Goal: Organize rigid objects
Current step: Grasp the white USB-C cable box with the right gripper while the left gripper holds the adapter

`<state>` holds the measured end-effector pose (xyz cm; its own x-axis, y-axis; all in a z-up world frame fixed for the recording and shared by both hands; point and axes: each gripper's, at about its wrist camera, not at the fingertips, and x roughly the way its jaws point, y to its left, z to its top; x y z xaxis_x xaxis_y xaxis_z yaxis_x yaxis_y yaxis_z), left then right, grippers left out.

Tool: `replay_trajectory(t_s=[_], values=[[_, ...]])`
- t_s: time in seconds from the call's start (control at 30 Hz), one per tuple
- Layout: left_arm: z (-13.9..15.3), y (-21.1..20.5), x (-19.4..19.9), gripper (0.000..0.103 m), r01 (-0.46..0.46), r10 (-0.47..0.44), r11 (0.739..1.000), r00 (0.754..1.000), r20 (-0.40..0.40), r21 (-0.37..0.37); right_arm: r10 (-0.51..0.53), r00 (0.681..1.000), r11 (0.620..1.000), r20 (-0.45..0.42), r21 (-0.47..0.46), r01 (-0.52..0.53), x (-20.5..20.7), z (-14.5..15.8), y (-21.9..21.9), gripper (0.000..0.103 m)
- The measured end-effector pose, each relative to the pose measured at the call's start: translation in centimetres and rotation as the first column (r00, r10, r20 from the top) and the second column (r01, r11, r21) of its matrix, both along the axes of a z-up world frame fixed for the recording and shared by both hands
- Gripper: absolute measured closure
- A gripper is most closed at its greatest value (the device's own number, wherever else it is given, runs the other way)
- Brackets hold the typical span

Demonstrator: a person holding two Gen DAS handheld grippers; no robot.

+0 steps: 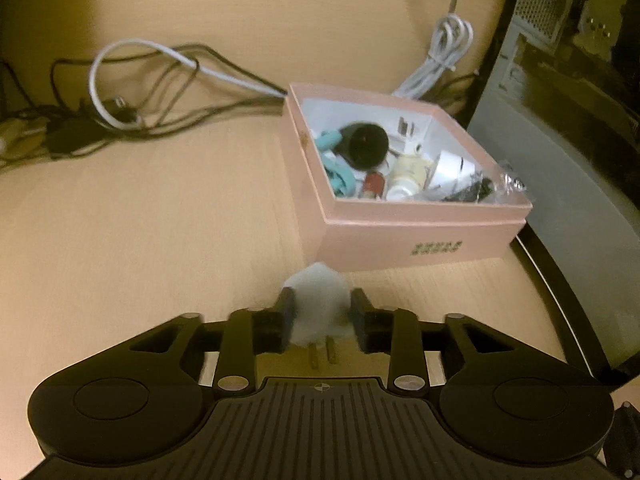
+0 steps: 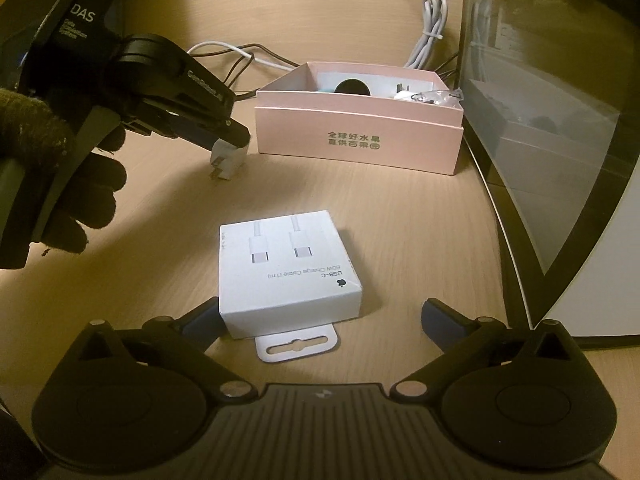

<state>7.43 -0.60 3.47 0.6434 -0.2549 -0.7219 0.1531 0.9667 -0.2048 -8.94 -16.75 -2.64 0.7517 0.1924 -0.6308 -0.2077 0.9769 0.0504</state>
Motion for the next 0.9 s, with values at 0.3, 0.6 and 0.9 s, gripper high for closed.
replay_trajectory(t_s=[0.3,0.6,0.9], values=[[-1.2,-0.8,1.9,0.062,-0.018,0.02,0.999,0.999,-0.05,0.037,-0.001,1.0,1.0,0.001,0.001,0.001,-0.1,0.0,0.0,0.0],[-1.4,-1.5,1.7,0.064,0.063,-0.061,0.989,0.998,-0.021,0.133,0.008,0.998,1.0,-0.054,-0.003,-0.008,0.7,0.5,-0.1,0.0],[-1.3,1.0,-0.3,0.065,0.105,-0.103,0.988,0.994,-0.027,0.117,0.032,0.998,0.999,-0.052,-0.009,-0.032,0.6,0.4,-0.2,0.0]])
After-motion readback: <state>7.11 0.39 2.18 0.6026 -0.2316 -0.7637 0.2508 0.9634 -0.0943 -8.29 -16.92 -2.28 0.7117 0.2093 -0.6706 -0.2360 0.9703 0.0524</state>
